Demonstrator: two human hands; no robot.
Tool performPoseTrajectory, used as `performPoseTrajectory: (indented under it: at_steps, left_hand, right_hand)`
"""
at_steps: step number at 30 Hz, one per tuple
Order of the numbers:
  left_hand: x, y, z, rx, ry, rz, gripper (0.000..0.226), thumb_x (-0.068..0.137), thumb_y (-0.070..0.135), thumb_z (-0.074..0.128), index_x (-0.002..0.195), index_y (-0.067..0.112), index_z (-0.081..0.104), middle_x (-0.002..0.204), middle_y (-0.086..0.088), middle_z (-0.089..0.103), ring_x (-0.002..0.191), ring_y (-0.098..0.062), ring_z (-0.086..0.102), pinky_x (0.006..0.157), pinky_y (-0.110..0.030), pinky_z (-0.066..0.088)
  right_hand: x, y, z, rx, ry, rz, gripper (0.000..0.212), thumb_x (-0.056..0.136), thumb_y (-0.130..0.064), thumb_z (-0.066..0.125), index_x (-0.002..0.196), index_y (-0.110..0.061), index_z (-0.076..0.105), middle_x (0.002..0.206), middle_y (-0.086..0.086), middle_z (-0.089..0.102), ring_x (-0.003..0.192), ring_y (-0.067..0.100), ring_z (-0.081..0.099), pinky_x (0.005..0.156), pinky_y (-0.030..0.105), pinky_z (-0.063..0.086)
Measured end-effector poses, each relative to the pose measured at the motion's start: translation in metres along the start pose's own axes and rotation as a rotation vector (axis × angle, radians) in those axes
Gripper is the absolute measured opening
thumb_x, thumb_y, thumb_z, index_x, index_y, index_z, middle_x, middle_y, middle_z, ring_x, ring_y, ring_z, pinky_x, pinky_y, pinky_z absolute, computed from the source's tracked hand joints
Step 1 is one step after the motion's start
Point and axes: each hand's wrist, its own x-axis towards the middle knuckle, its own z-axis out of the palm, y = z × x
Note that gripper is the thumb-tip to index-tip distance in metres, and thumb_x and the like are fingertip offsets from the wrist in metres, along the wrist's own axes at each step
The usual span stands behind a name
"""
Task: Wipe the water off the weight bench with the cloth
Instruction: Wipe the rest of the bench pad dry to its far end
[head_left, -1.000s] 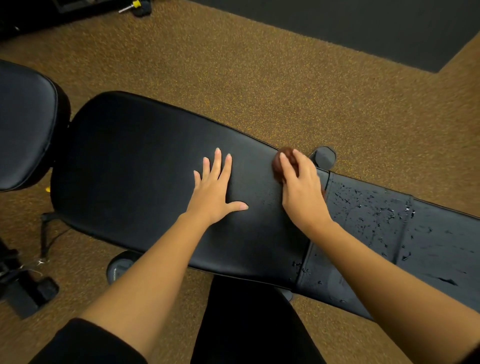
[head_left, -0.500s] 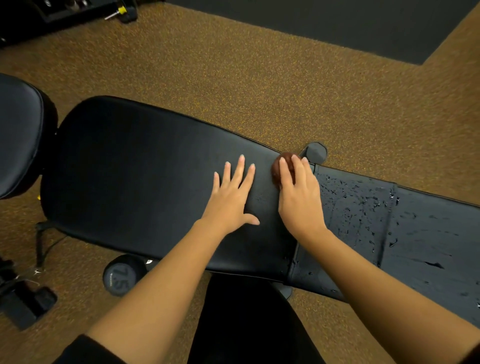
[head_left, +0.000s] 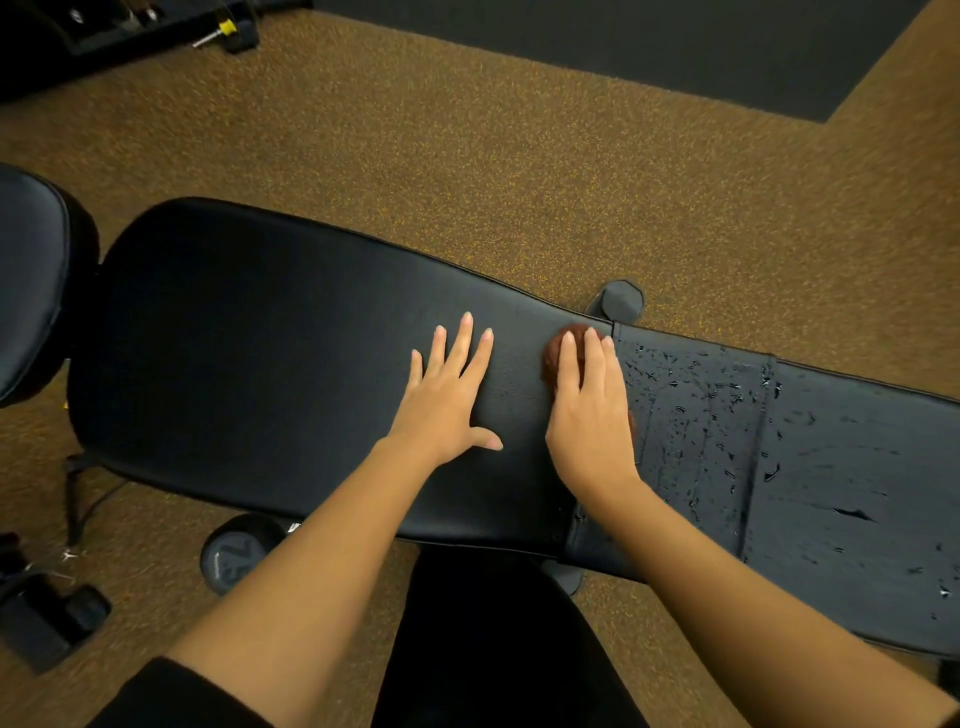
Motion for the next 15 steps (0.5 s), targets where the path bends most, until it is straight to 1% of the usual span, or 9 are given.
performPoseTrajectory:
  at_steps: [4,7,10,12,13,15]
  left_hand:
    - [-0.001,-0.001,-0.001,-0.014,0.016,0.015,0.117,0.073,0.052,0.069,0.147,0.018,-0.015,0.153,-0.007,-0.026,0.141,-0.034,-0.018,0.114,-0.050,0.000]
    - [-0.004,-0.006,-0.001,-0.040,0.030,0.021,0.117,0.072,0.054,0.068,0.147,0.018,-0.014,0.153,-0.007,-0.025,0.141,-0.033,-0.018,0.114,-0.049,-0.001]
    - [-0.009,-0.017,0.000,-0.017,0.034,-0.009,0.123,0.069,0.058,0.069,0.146,0.016,-0.016,0.153,-0.010,-0.026,0.141,-0.033,-0.017,0.114,-0.048,-0.002]
    - [-0.013,-0.024,0.000,0.011,0.012,-0.037,0.126,0.067,0.059,0.070,0.146,0.014,-0.018,0.152,-0.011,-0.026,0.141,-0.035,-0.017,0.114,-0.049,-0.001]
    - [-0.015,-0.026,0.000,0.020,0.001,-0.050,0.127,0.066,0.059,0.070,0.146,0.013,-0.018,0.152,-0.012,-0.026,0.141,-0.035,-0.017,0.114,-0.049,-0.001]
    - [-0.017,-0.030,-0.001,0.026,-0.003,-0.068,0.130,0.065,0.058,0.072,0.146,0.012,-0.018,0.152,-0.013,-0.026,0.141,-0.036,-0.017,0.114,-0.050,0.000]
  right_hand:
    - [0.029,0.003,-0.002,0.068,0.043,0.030,0.056,0.081,0.010,0.052,0.135,0.010,0.038,0.137,0.036,0.038,0.130,0.051,0.033,0.107,0.052,0.028]
    - [0.025,0.000,-0.001,0.104,0.045,0.019,0.059,0.081,0.012,0.051,0.137,0.008,0.035,0.141,0.033,0.034,0.132,0.050,0.029,0.109,0.051,0.025]
    - [-0.001,-0.011,0.001,0.100,-0.031,-0.125,0.066,0.077,0.011,0.057,0.139,0.005,0.033,0.144,0.029,0.032,0.135,0.046,0.026,0.110,0.044,0.018]
    - [-0.017,-0.016,0.000,0.079,-0.114,-0.243,0.070,0.074,0.009,0.063,0.138,0.005,0.036,0.143,0.028,0.035,0.135,0.046,0.029,0.108,0.043,0.014]
    - [-0.019,-0.016,-0.002,0.062,-0.137,-0.275,0.071,0.073,0.009,0.065,0.138,0.005,0.037,0.143,0.027,0.037,0.134,0.045,0.030,0.107,0.043,0.013]
    - [-0.010,-0.015,-0.003,0.040,-0.137,-0.286,0.070,0.074,0.008,0.065,0.139,0.003,0.037,0.143,0.025,0.037,0.135,0.043,0.030,0.107,0.041,0.014]
